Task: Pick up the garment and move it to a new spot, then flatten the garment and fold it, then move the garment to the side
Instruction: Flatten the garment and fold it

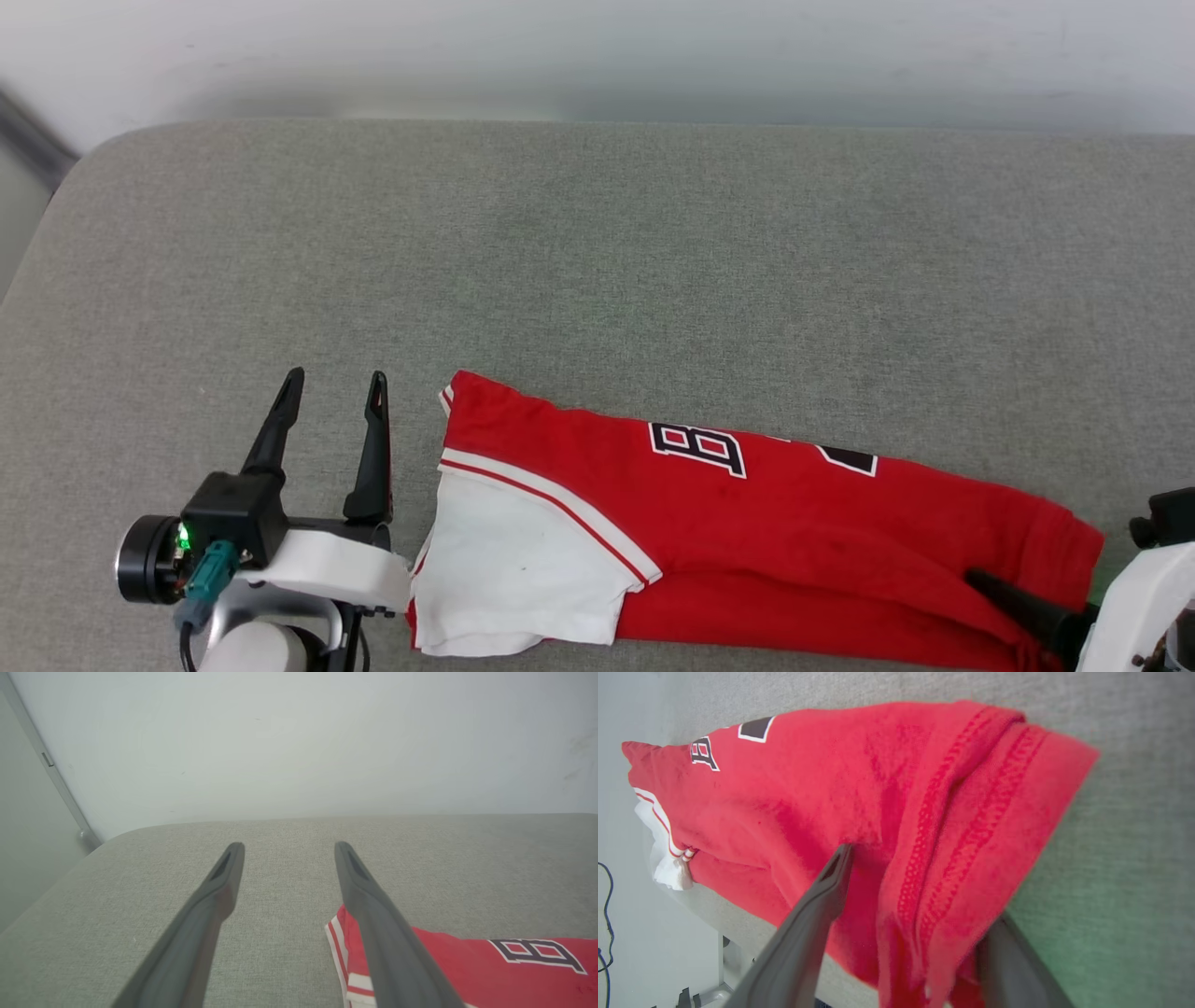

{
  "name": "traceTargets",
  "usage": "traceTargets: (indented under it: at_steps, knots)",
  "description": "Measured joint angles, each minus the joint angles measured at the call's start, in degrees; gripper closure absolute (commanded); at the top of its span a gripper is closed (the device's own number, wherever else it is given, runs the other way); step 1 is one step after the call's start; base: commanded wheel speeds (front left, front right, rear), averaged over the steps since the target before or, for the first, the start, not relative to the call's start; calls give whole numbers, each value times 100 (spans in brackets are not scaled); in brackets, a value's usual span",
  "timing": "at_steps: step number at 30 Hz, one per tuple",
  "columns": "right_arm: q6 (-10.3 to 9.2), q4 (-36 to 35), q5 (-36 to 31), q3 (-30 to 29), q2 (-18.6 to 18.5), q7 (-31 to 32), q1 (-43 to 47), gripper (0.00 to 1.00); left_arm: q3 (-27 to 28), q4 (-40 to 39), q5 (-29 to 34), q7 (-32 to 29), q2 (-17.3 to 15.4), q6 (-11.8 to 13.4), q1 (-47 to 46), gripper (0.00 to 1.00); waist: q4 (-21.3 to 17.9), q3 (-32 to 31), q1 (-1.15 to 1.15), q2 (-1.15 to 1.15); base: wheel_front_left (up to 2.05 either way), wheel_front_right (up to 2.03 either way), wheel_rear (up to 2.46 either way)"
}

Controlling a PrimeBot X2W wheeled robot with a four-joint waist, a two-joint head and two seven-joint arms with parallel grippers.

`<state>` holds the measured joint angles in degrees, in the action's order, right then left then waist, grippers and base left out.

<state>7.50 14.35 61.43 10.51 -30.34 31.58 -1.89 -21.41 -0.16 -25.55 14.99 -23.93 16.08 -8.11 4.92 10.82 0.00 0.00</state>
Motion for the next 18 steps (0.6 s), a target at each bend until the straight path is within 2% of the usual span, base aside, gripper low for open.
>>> traceTargets:
  at_steps: [3, 4, 5, 11, 18]
  knots:
    - [0, 16, 31, 114, 8, -2, -18, 0, 269, -45, 305, 0, 304, -151, 159, 0, 27, 6, 0, 0, 0, 0, 0]
    - [0, 31, 58, 135, 9, -7, -21, 57, 331, -47, 403, 0, 392, -205, 212, 0, 37, 4, 0, 0, 0, 0, 0]
    - [0, 53, 67, 151, 9, -40, -27, 98, 408, -46, 502, 0, 486, -254, 259, 0, 48, 2, 0, 0, 0, 0, 0]
    - [4, 132, 125, 275, -31, -132, -79, 100, 870, -85, 1017, 0, 945, -531, 460, 0, 72, -62, 0, 0, 0, 0, 0]
    - [5, 299, 152, 74, -412, -242, -221, 100, 1221, -113, 1585, 0, 1245, -806, 622, 0, 26, -175, 0, 0, 0, 0, 0]
